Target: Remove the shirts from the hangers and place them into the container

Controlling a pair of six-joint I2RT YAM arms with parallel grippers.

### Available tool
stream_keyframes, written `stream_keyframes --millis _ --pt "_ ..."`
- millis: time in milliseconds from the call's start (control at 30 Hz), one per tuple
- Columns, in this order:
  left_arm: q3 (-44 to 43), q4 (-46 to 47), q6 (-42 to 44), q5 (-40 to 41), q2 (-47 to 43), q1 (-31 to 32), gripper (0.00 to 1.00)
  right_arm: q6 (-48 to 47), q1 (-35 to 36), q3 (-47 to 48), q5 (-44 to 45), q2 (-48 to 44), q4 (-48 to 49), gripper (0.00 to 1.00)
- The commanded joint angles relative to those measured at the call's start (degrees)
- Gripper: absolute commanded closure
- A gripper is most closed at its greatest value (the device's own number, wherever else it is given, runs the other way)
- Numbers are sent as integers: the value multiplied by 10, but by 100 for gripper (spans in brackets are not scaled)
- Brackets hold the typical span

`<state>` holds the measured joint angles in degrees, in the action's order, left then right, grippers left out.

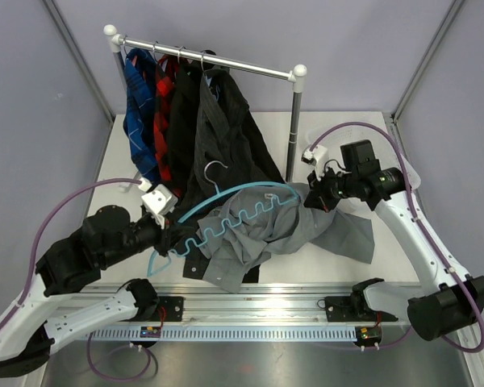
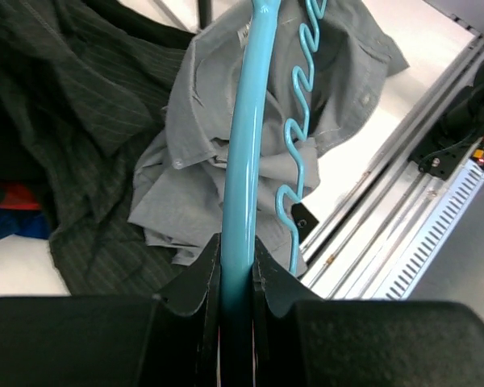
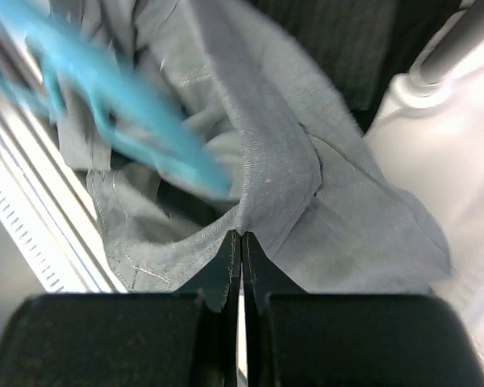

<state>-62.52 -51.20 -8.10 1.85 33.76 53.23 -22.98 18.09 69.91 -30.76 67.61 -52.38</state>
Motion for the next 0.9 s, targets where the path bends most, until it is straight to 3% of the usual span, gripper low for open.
stream_keyframes --millis 0,233,300,333,367,467,500,600,867 --pt "-56 -17 18 68 6 1 100 -69 -1 -33 -68 16 -6 100" --pt "-172 -72 71 134 62 1 100 -81 -1 -77 -123 30 11 100" --pt "-189 -66 75 162 75 1 100 -82 -1 -78 -132 24 11 92" --pt "-191 -62 76 178 96 1 100 -81 -1 -78 -140 22 11 82" --pt "-191 -46 75 185 106 1 100 -82 -1 -77 -142 17 10 49" --pt "-195 -14 70 207 163 1 100 -83 -7 -75 -134 -16 15 16" --pt "-204 -7 71 213 176 1 100 -82 -22 -81 -131 -39 24 11" --pt "-232 29 92 235 228 1 100 -77 -49 -100 -128 -77 37 3" --pt "-337 106 147 285 353 1 100 -80 -96 -113 -143 -106 34 2"
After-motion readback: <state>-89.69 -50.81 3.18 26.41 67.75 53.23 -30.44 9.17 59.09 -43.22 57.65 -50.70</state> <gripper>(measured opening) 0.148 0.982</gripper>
